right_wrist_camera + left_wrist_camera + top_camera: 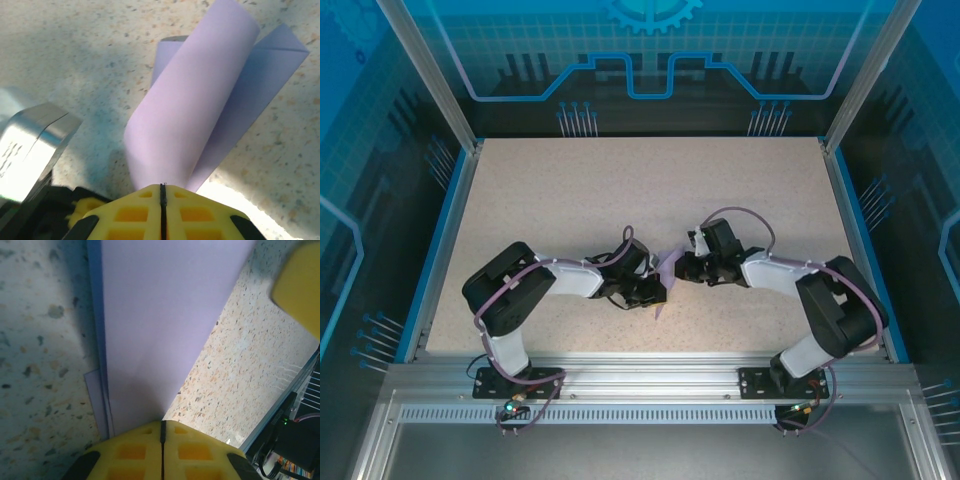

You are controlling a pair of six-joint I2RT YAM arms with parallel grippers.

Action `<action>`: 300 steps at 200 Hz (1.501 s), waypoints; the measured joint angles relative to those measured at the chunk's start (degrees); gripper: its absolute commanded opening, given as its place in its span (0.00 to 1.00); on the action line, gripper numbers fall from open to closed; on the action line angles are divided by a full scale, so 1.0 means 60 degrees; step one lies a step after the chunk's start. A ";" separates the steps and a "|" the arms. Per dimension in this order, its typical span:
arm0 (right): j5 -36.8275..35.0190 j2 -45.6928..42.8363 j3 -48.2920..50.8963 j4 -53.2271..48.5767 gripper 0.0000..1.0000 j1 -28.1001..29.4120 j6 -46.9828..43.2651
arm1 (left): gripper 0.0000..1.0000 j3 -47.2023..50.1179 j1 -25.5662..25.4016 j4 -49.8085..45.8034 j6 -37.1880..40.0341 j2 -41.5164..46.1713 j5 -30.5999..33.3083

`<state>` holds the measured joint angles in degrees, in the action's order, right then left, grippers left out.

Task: Fold a paper plane with a square sheet of paper (fold left side to right side)
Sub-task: Fold the wing for the fifth time at the center of the table.

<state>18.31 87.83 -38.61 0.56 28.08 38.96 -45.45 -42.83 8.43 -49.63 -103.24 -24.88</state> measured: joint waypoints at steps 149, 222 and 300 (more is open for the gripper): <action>0.0525 0.0889 0.0262 0.1162 0.08 0.0514 -0.0036 | 0.05 0.0051 0.0000 0.0084 -0.0004 0.0029 0.0004; 0.0459 0.1446 -0.0062 0.0958 0.07 0.0503 -0.0361 | 0.04 0.0051 0.0000 0.0080 -0.0004 0.0029 0.0004; 0.0532 0.1566 -0.0342 0.0543 0.08 0.0138 -0.0776 | 0.04 0.0051 0.0000 0.0091 -0.0004 0.0029 0.0029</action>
<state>21.50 97.23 -40.66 3.81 28.91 34.30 -45.15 -42.83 8.97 -49.65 -103.07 -24.71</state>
